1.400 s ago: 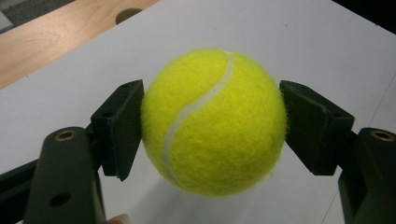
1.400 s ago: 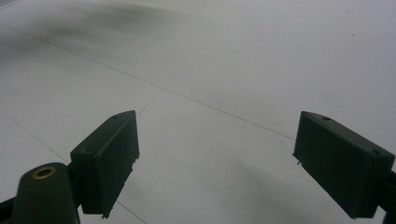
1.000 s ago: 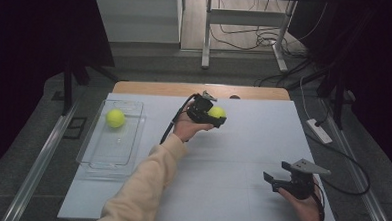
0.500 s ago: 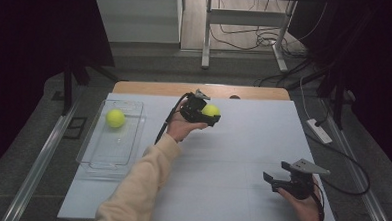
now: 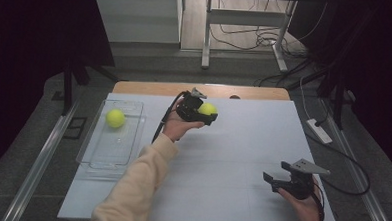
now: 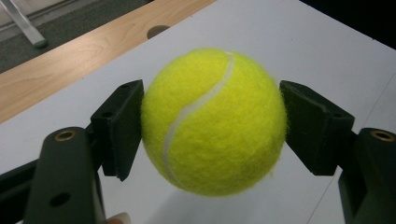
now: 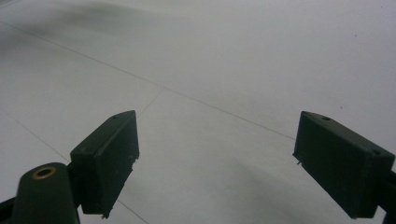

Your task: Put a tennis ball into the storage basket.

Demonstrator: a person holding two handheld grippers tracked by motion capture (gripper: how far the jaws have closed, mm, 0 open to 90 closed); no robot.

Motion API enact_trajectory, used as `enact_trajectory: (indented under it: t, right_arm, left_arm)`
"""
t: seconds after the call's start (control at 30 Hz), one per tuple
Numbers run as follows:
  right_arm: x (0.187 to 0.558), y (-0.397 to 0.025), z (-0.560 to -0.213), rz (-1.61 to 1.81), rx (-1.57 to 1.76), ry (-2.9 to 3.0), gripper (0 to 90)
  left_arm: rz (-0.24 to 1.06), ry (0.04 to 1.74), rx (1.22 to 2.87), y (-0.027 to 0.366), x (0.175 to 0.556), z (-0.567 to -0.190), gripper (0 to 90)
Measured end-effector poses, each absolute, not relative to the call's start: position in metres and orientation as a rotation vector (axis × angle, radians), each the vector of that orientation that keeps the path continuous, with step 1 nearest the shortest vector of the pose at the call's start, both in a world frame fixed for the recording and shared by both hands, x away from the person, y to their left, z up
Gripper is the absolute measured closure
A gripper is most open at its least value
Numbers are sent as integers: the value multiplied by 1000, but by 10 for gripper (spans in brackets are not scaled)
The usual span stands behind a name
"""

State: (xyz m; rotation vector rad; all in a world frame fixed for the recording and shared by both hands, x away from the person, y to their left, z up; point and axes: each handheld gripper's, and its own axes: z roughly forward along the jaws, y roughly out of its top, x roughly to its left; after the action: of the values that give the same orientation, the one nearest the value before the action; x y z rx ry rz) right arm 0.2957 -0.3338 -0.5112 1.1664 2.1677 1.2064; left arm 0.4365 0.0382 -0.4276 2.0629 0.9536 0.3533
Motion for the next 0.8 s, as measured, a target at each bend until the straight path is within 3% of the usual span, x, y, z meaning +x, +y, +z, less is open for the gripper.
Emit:
enact_trajectory:
  t: [0.8]
  right_arm:
    - [296, -333, -511, 1197, 1167, 2168, 140]
  left_arm:
    - [388, 986, 2032, 59, 428, -422, 272]
